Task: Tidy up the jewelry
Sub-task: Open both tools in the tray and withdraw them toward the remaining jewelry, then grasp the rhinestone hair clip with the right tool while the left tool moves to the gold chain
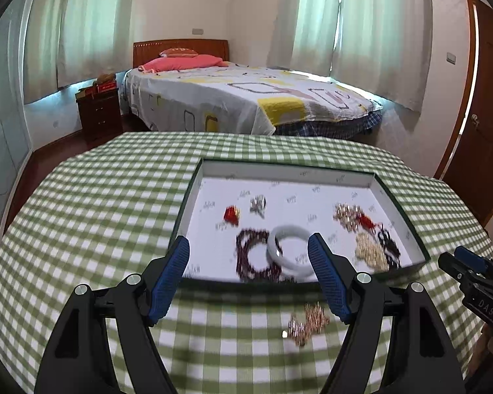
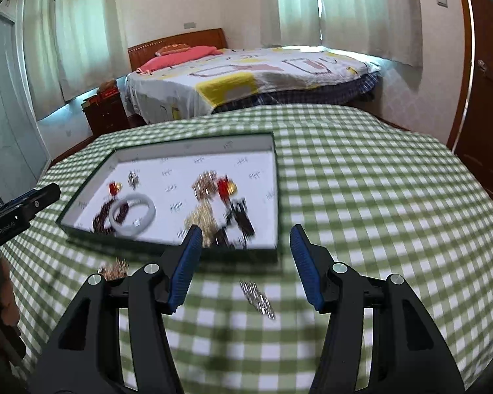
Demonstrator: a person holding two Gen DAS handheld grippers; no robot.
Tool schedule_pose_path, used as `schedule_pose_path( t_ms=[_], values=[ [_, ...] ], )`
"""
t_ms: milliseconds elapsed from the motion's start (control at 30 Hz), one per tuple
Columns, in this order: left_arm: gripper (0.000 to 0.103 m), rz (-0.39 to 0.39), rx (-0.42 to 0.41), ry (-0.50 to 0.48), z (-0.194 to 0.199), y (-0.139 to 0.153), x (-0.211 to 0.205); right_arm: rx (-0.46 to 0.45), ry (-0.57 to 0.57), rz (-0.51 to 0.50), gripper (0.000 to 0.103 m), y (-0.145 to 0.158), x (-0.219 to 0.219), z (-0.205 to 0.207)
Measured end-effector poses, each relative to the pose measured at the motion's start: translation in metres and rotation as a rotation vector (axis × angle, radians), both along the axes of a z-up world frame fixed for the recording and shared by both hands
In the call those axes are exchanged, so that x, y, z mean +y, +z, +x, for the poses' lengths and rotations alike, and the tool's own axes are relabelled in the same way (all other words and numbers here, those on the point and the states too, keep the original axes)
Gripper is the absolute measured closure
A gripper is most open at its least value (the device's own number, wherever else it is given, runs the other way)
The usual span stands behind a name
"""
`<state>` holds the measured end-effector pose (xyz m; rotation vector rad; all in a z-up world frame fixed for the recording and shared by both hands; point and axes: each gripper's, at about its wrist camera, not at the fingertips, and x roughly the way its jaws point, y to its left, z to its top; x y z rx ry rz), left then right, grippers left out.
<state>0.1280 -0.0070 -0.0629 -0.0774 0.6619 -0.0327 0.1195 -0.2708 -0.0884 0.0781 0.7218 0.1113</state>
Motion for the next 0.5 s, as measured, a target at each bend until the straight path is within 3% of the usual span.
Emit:
schedule_pose_path(
  t_ms=[500],
  values=[
    [0.031,0.008,0.077,0.007,-0.017,-0.03,-0.005,0.08,0.002,-0.002,0.049,-0.035,-0.003,0.0]
  ],
)
